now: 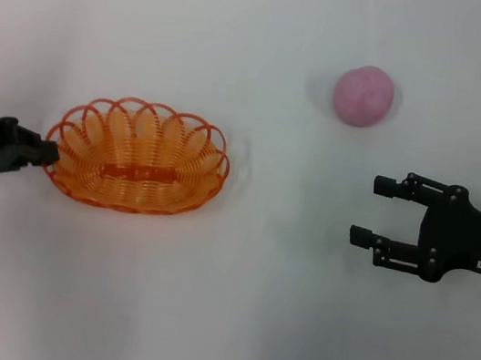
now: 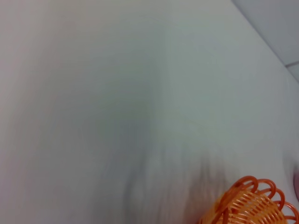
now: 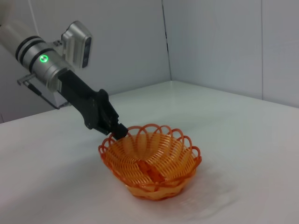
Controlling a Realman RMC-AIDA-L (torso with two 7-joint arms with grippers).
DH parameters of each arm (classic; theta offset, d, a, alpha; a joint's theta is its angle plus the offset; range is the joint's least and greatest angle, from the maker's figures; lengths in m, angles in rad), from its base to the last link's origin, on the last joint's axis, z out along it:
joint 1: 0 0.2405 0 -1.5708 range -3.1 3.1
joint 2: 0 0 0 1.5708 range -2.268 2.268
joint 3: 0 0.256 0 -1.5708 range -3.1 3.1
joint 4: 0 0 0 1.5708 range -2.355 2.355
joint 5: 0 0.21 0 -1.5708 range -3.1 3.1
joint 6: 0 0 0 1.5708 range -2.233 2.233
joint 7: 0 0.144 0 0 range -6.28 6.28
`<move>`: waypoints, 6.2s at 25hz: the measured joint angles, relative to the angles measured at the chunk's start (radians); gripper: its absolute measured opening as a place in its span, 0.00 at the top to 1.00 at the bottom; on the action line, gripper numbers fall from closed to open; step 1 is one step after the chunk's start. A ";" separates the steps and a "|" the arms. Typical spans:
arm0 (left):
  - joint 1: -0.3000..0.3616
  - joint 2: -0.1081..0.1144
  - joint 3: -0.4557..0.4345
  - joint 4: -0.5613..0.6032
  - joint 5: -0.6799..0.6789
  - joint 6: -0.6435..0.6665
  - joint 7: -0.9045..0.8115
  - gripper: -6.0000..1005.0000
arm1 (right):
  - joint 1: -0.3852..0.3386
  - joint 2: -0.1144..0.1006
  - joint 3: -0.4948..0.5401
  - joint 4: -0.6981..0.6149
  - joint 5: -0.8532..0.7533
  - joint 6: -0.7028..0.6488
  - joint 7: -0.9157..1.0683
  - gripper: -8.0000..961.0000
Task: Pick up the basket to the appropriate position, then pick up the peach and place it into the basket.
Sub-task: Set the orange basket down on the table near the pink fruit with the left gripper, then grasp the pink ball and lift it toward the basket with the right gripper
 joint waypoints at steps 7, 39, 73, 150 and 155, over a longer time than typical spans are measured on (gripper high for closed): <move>-0.003 0.003 -0.007 -0.028 -0.010 0.030 0.016 0.88 | 0.001 0.000 0.000 0.000 0.000 0.000 0.000 0.15; 0.022 0.010 -0.150 -0.052 -0.211 0.217 1.034 0.33 | 0.016 0.000 0.002 0.006 0.006 0.010 0.000 0.15; 0.139 0.000 -0.211 -0.213 -0.134 0.225 1.565 0.21 | 0.018 0.002 -0.011 0.011 -0.003 0.036 0.000 0.15; 0.152 0.000 -0.209 -0.253 -0.086 0.201 1.703 0.15 | 0.515 0.015 -0.242 -0.545 -0.745 -0.006 1.459 0.14; 0.152 0.000 -0.213 -0.260 -0.086 0.202 1.703 0.16 | 0.525 0.017 -0.307 -0.545 -0.766 0.044 1.482 0.14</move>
